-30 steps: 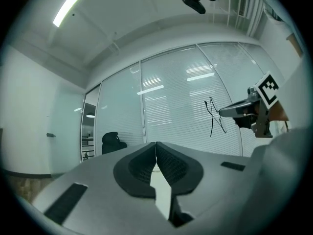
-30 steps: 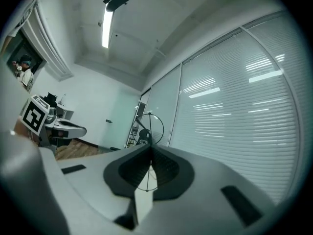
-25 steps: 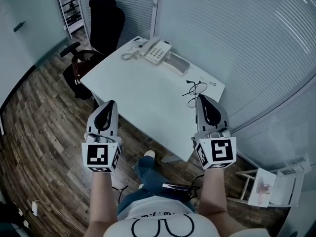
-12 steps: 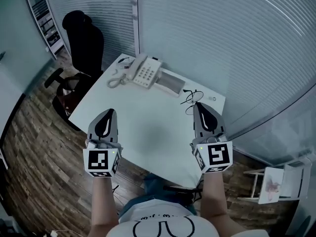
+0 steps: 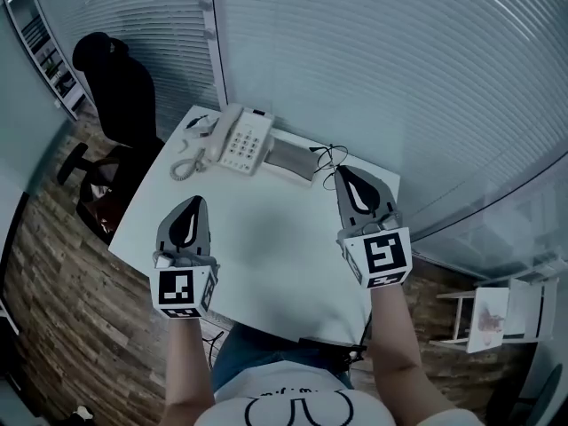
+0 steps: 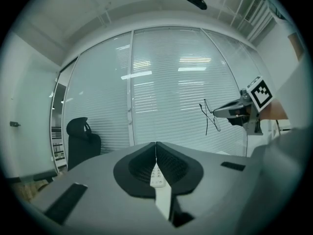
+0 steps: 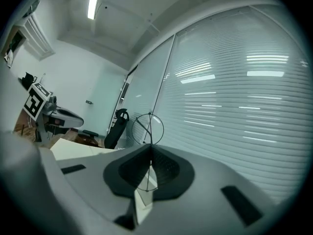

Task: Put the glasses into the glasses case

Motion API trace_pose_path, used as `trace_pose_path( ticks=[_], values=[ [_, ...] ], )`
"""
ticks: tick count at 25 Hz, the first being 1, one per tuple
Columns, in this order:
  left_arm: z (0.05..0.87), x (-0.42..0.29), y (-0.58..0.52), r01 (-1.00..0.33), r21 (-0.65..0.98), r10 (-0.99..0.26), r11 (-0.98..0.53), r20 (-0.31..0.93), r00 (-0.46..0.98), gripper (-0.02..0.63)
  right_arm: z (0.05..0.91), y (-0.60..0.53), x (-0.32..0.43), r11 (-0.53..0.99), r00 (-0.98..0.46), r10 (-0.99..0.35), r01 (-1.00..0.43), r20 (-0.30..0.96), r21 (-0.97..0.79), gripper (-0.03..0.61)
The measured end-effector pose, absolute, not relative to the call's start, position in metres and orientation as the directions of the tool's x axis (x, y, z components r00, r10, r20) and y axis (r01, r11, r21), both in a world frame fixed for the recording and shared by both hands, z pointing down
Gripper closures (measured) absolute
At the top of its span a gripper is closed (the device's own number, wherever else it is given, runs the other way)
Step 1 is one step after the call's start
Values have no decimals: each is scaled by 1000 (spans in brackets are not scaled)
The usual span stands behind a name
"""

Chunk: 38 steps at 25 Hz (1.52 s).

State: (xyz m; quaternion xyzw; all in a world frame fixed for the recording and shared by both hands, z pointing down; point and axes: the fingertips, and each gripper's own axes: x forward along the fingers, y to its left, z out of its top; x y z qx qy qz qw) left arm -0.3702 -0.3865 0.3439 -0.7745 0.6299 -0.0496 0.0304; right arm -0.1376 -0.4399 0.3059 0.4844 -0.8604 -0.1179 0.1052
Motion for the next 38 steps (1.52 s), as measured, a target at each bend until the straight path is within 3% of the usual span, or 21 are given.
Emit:
trace_pose_path(
  ticks=[9,14,21,32,38],
  values=[
    [355,-371,-446,-938,-108,-943,-329,82,322,597,354,-516,-169,575,-504,-818,-729,276,372,563],
    [373,-375,-470,-926,-85,-927,-368,115,357,597,398,-552,-192,684,-543,-727,-626,420,375,561],
    [397,-388,-498,-925,-65,-919,-375,157,362,597,475,-595,-203,762,-473,-630,-531,617,371,563],
    [435,-396,-520,-922,-54,-904,-384,228,363,597,547,-636,-202,759,-388,-600,-552,700,344,561],
    [448,-401,-526,-926,-40,-899,-375,258,353,597,575,-634,-205,806,-346,-553,-452,758,382,561]
  ],
)
